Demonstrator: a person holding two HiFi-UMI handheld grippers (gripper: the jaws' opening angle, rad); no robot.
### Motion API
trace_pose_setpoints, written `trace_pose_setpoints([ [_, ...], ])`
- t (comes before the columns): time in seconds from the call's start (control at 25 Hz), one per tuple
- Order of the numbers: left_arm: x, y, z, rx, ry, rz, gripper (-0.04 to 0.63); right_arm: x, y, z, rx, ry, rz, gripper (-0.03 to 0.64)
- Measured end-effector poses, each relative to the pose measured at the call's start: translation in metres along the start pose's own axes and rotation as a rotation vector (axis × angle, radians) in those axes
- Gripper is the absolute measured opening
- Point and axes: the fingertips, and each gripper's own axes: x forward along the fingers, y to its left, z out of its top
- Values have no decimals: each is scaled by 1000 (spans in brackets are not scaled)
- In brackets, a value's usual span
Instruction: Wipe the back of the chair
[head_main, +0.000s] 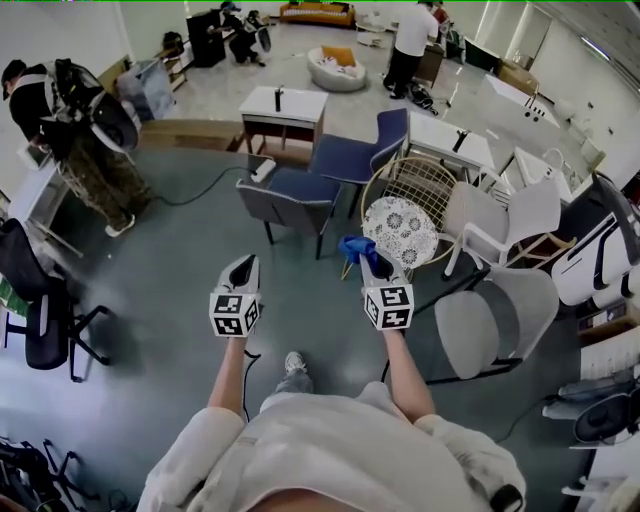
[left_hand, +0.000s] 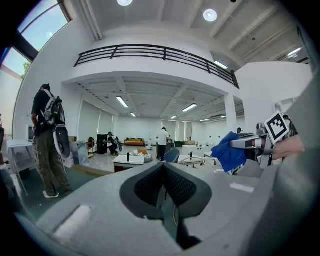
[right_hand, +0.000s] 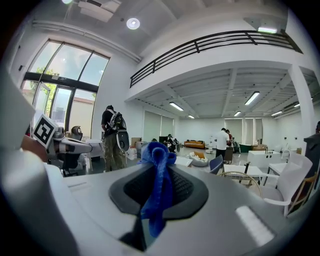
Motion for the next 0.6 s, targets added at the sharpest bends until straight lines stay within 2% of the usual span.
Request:
trace_pose_setpoints([
  [0.28, 75, 64, 22, 0, 2, -23, 5, 92, -9, 31, -6, -13, -23, 55],
  [0.6, 157, 95, 43, 24, -14, -80, 5, 155, -40, 40, 0, -13, -82, 55],
])
